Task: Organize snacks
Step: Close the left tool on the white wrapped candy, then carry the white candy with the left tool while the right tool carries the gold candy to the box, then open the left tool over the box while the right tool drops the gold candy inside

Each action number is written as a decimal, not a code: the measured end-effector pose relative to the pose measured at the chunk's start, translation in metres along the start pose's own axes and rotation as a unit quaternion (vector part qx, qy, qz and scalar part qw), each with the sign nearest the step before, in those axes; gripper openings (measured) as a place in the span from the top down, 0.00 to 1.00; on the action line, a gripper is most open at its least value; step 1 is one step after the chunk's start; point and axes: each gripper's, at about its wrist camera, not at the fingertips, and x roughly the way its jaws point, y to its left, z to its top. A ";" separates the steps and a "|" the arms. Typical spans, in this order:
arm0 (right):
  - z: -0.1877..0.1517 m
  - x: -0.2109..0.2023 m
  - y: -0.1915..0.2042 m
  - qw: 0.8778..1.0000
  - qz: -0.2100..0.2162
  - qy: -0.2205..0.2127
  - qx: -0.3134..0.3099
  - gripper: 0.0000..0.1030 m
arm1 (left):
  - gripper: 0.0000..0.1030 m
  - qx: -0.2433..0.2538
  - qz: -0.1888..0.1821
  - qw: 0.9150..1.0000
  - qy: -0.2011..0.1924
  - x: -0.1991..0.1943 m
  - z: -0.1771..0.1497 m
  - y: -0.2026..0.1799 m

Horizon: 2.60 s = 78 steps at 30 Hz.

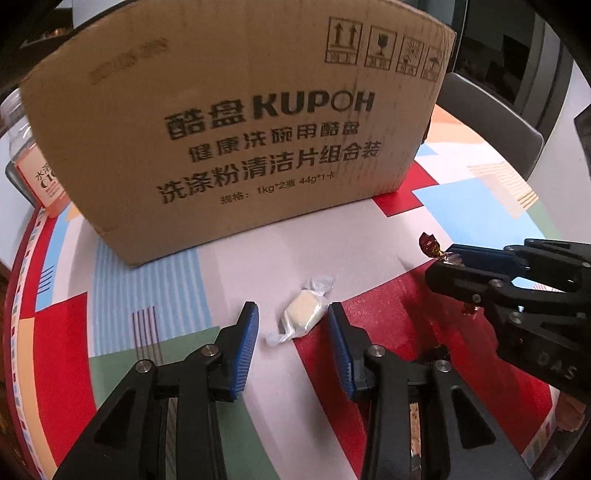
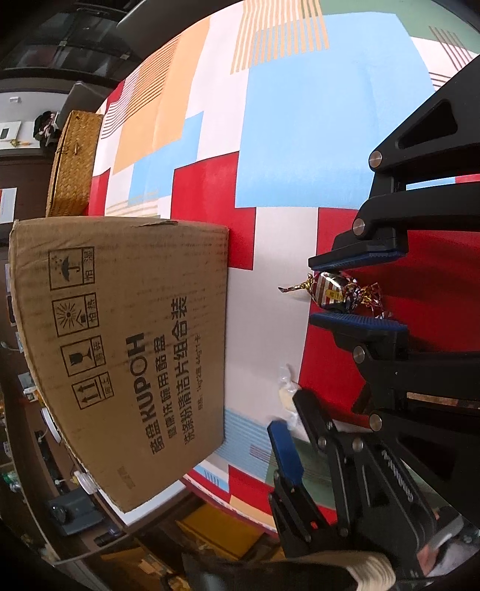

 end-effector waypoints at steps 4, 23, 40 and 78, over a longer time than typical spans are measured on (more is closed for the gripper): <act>0.001 0.000 0.001 1.000 0.001 0.000 -0.001 0.76 | 0.78 -0.006 -0.008 1.000 -0.002 0.000 0.002 0.001; 0.011 -0.044 0.016 0.998 0.016 -0.054 -0.014 0.76 | 0.78 -0.031 -0.012 0.995 -0.091 -0.095 -0.001 0.011; 0.050 -0.118 0.036 0.984 0.026 -0.175 -0.037 0.76 | 0.78 -0.018 0.024 0.976 -0.214 -0.178 0.037 0.015; 0.145 -0.103 0.039 0.977 -0.011 -0.208 -0.057 0.56 | 0.55 -0.034 0.081 0.973 -0.215 -0.159 0.122 0.055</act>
